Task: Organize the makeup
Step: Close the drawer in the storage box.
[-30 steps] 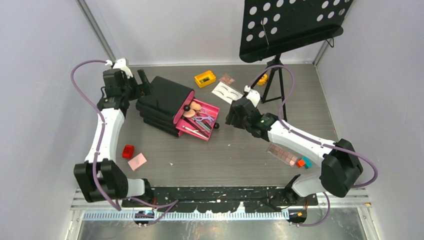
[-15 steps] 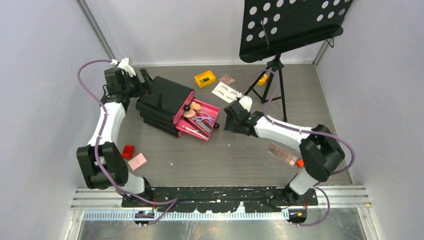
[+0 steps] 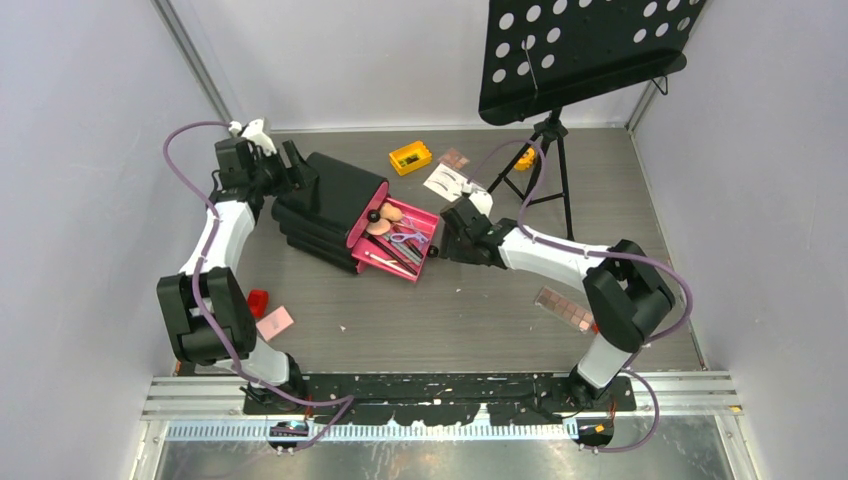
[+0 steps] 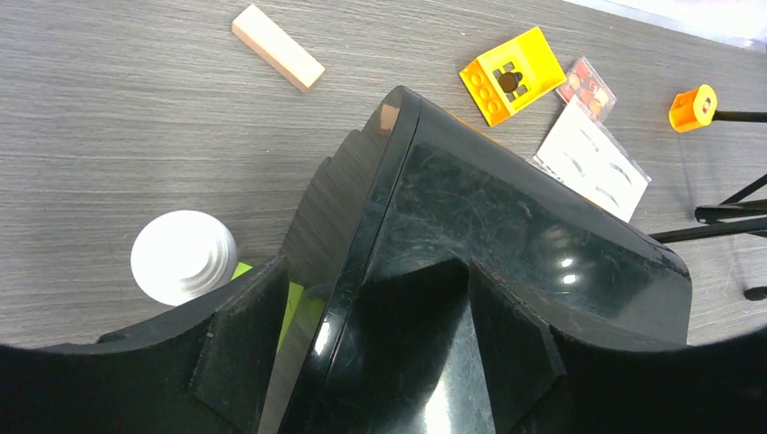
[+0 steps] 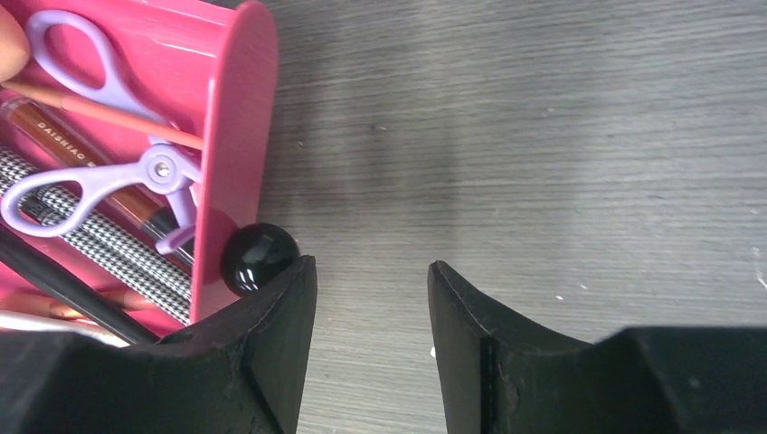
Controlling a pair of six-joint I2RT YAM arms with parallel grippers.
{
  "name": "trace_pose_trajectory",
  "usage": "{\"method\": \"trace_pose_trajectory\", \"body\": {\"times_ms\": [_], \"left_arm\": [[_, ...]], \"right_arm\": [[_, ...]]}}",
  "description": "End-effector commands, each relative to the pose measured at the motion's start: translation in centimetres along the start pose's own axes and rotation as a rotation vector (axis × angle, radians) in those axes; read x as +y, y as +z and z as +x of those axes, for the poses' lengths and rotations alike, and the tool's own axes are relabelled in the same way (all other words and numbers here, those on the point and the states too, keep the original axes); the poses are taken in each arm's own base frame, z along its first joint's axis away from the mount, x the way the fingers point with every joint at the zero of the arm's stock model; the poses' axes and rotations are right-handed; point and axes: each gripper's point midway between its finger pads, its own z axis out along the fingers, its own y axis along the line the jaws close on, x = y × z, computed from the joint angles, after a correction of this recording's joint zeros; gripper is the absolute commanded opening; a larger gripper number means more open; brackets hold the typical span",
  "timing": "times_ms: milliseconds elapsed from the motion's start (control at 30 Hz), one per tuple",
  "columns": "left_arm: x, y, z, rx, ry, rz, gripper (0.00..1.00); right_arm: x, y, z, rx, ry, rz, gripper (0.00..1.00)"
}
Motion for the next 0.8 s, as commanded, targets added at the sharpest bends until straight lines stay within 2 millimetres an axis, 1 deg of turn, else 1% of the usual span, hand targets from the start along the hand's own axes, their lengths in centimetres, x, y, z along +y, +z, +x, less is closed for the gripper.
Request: {"method": "trace_pose_trajectory", "body": {"times_ms": [0, 133, 267, 400, 567, 767], "left_arm": [[0.0, 0.6, 0.2, 0.004, 0.014, 0.032, 0.72], [-0.3, 0.7, 0.6, 0.016, 0.008, 0.054, 0.66], [-0.5, 1.0, 1.2, 0.036, -0.001, 0.077, 0.62], [-0.7, 1.2, 1.5, 0.046, -0.007, 0.092, 0.61], [-0.8, 1.1, 1.6, 0.048, -0.008, 0.096, 0.61], [-0.9, 1.3, 1.9, 0.057, -0.013, 0.106, 0.6]], "right_arm": [[3.5, 0.4, -1.6, -0.024, 0.023, -0.1, 0.53], [4.4, 0.9, -1.8, -0.026, 0.012, -0.114, 0.53], [5.2, 0.9, -2.1, -0.03, 0.005, -0.135, 0.53], [6.1, 0.9, -2.4, -0.046, 0.013, -0.184, 0.54], [7.9, 1.0, -3.1, -0.081, 0.037, -0.272, 0.54], [10.0, 0.8, -4.7, -0.127, 0.037, -0.34, 0.55]]}}
